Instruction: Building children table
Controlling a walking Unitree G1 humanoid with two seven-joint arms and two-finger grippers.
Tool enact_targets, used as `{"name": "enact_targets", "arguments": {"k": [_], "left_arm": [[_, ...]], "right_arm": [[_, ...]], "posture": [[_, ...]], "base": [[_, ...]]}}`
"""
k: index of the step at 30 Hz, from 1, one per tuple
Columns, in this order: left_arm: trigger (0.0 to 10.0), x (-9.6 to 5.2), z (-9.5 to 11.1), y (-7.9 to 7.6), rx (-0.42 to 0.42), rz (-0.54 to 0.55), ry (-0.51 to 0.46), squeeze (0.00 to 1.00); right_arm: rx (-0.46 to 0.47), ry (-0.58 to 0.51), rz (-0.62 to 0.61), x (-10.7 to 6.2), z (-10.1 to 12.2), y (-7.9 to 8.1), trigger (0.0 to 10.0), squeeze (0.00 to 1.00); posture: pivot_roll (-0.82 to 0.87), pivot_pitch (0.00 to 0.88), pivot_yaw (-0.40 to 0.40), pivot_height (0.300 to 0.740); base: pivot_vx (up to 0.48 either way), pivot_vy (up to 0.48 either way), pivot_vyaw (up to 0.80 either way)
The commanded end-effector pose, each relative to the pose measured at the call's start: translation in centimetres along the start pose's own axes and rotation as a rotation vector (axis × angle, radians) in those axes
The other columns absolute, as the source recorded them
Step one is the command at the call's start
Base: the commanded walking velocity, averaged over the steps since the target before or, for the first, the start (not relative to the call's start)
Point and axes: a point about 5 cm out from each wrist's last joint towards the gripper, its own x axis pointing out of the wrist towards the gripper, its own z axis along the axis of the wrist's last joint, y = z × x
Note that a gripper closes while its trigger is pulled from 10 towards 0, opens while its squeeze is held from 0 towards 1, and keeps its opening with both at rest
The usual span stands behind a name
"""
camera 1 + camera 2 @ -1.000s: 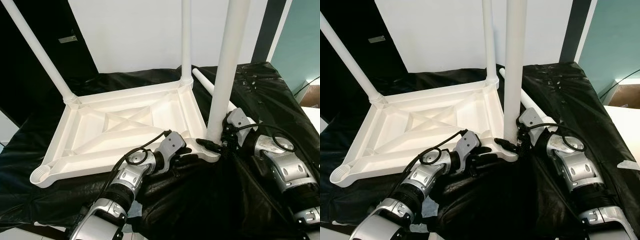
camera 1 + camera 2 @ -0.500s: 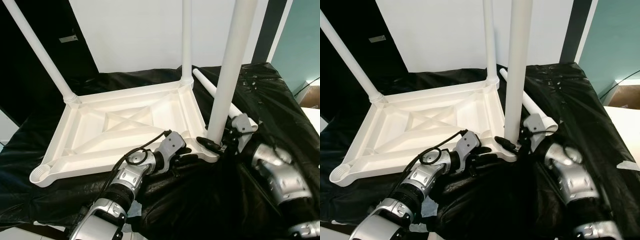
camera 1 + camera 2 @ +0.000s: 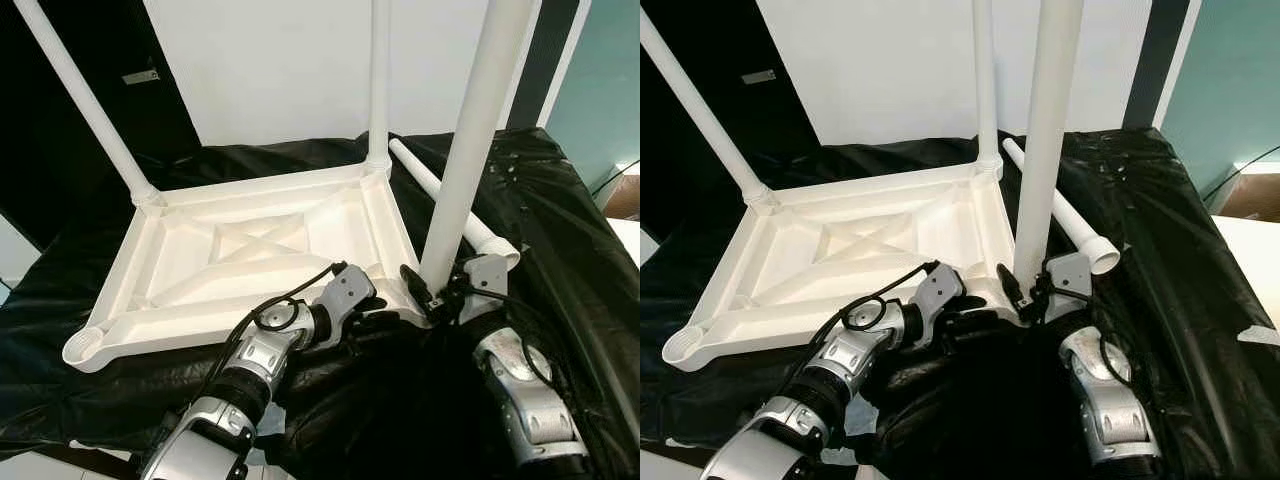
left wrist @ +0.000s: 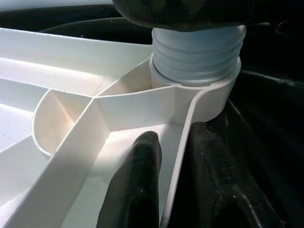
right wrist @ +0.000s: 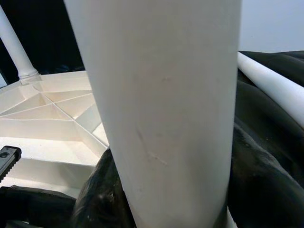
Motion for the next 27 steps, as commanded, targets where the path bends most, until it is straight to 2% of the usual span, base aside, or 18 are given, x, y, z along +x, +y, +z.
{"name": "enact_targets", "arguments": {"k": [1, 2, 3, 7, 8, 9, 11, 13, 19, 20, 21, 22, 27], "left_arm": [[10.0, -0.7, -2.8, -0.6, -0.077, -0.021, 0.097, 0.0], [10.0, -0.7, -2.8, -0.6, -0.077, -0.022, 0.097, 0.0], [10.0, -0.6, -2.8, -0.6, -0.076, -0.022, 0.096, 0.0], [10.0, -0.6, -2.7, -0.6, -0.076, -0.022, 0.096, 0.0], [10.0, -0.6, -2.7, -0.6, -0.077, -0.023, 0.095, 0.0], [10.0, -0.6, -2.7, -0.6, -0.077, -0.023, 0.095, 0.0], [10.0, -0.6, -2.8, -0.7, -0.079, -0.024, 0.094, 0.0], [10.0, -0.6, -2.8, -0.7, -0.08, -0.023, 0.094, 0.0], [10.0, -0.7, -2.9, -0.8, -0.084, -0.021, 0.093, 0.0], [10.0, -0.7, -2.9, -0.8, -0.084, -0.02, 0.093, 0.0], [10.0, -0.7, -2.9, -0.8, -0.084, -0.02, 0.093, 0.0], [10.0, -0.7, -2.9, -0.8, -0.085, -0.02, 0.092, 0.0], [10.0, -0.7, -2.9, -0.8, -0.085, -0.017, 0.09, 0.0]], "right_arm": [[-0.016, 0.097, -0.03, -0.9, -1.7, -0.9, 10.0, 0.0], [-0.02, 0.097, 0.023, -0.7, -1.6, -1.0, 10.0, 0.07], [-0.031, 0.096, 0.072, -0.3, -1.5, -1.3, 10.0, 1.0], [-0.054, 0.097, 0.136, 0.3, -1.3, -1.7, 10.0, 1.0], [-0.122, 0.095, 0.182, 0.8, -0.9, -2.3, 10.0, 0.0], [-0.122, 0.095, 0.182, 0.8, -0.9, -2.3, 10.0, 0.0], [-0.218, 0.094, 0.26, 1.4, -0.1, -3.2, 10.0, 0.0], [-0.244, 0.095, 0.301, 1.5, 0.2, -3.5, 10.0, 0.0], [-0.267, 0.107, 0.426, 1.8, 0.9, -3.8, 10.0, 0.0], [-0.259, 0.132, 0.471, 1.9, 0.9, -3.9, 4.1, 0.0], [-0.259, 0.132, 0.471, 1.9, 0.9, -3.9, 4.1, 0.0], [-0.234, 0.177, 0.528, 1.8, 0.7, -4.0, 0.0, 0.0], [-0.189, 0.253, 0.621, 1.4, 0.2, -4.3, 0.0, 0.0]], "posture": [[-0.1, 0.0, 0.1, 0.74], [-0.1, 0.0, 0.1, 0.74], [-0.11, 0.0, 0.099, 0.74], [-0.11, 0.0, 0.099, 0.74], [-0.11, 0.0, 0.1, 0.74], [-0.11, 0.0, 0.1, 0.74], [-0.1, 0.0, 0.097, 0.74], [-0.1, 0.0, 0.096, 0.74], [-0.09, 0.0, 0.094, 0.74], [-0.09, 0.0, 0.094, 0.74], [-0.09, 0.0, 0.094, 0.74], [-0.09, 0.0, 0.092, 0.74], [-0.08, 0.0, 0.09, 0.74]], "base": [[0.0, 0.0, 0.0], [0.0, 0.0, 0.0], [0.0, 0.0, 0.0], [0.0, 0.0, 0.0], [0.0, 0.0, 0.0], [0.0, 0.0, 0.0], [0.0, 0.0, 0.0], [0.0, 0.0, 0.0], [0.0, 0.0, 0.0], [0.0, 0.0, 0.0], [0.0, 0.0, 0.0], [0.0, 0.0, 0.0], [0.0, 0.0, 0.0]]}}
